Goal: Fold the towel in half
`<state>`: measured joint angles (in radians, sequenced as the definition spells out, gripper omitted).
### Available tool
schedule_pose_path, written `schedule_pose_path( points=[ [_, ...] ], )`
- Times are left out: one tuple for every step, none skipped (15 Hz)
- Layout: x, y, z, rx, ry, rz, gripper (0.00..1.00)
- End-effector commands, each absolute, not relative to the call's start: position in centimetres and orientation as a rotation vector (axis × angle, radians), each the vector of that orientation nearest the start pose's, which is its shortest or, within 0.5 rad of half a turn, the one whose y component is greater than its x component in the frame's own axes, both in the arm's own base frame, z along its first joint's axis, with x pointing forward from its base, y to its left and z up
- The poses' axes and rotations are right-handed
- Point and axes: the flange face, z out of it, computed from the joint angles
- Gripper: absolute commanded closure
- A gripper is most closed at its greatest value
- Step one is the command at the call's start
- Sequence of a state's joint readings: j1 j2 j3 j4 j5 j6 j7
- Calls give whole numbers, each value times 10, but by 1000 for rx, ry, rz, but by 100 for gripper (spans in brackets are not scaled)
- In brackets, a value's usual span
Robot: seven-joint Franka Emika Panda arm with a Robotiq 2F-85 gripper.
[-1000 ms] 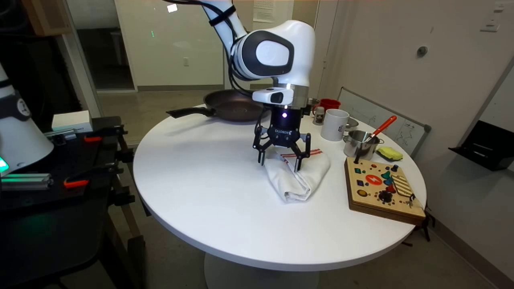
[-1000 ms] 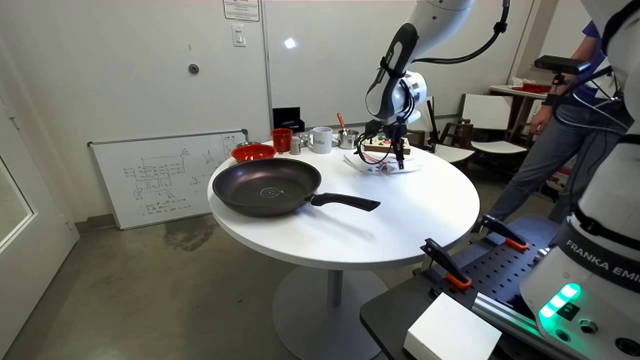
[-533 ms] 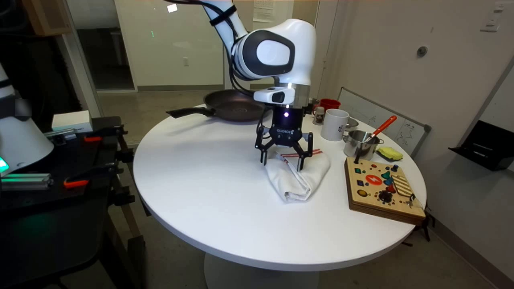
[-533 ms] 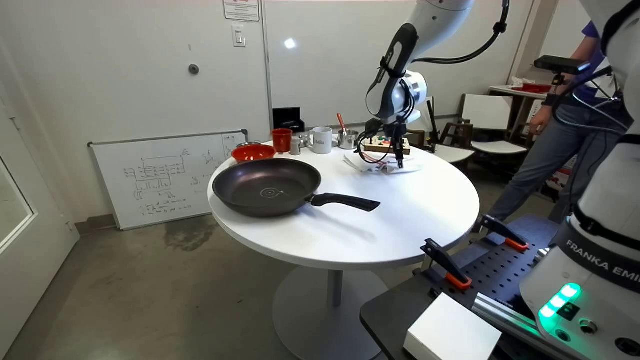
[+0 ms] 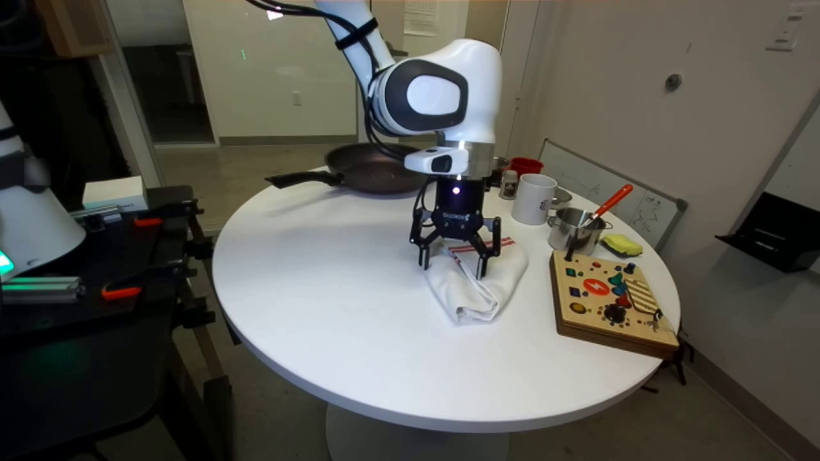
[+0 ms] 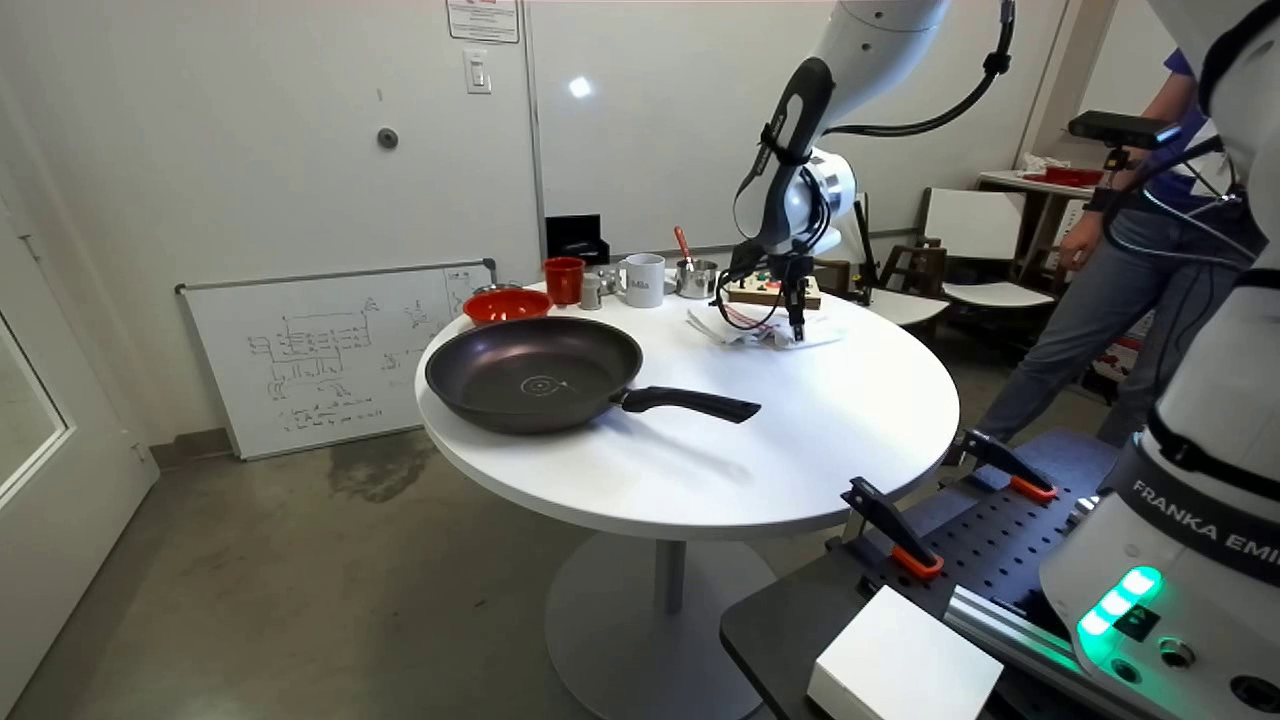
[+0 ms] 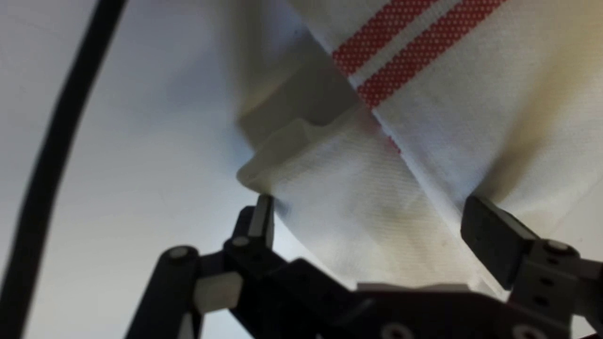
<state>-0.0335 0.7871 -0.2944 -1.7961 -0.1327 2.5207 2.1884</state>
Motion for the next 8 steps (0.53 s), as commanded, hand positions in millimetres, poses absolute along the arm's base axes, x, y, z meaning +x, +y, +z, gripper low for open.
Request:
schedule_pose_path(
  points=[
    [614, -198, 116, -1296, 3066, -333, 26],
    [614, -198, 114, -1294, 3073, -329, 34],
    [614, -198, 114, -1293, 3076, -328, 40],
    [614, -199, 114, -1295, 3084, -328, 47],
    [615, -200, 115, -1297, 3097, -332, 56],
    [615, -202, 118, -1296, 3104, -341, 63],
    [617, -205, 122, -1303, 3116, -364, 73],
    [618, -208, 126, -1320, 3134, -378, 79]
  ],
)
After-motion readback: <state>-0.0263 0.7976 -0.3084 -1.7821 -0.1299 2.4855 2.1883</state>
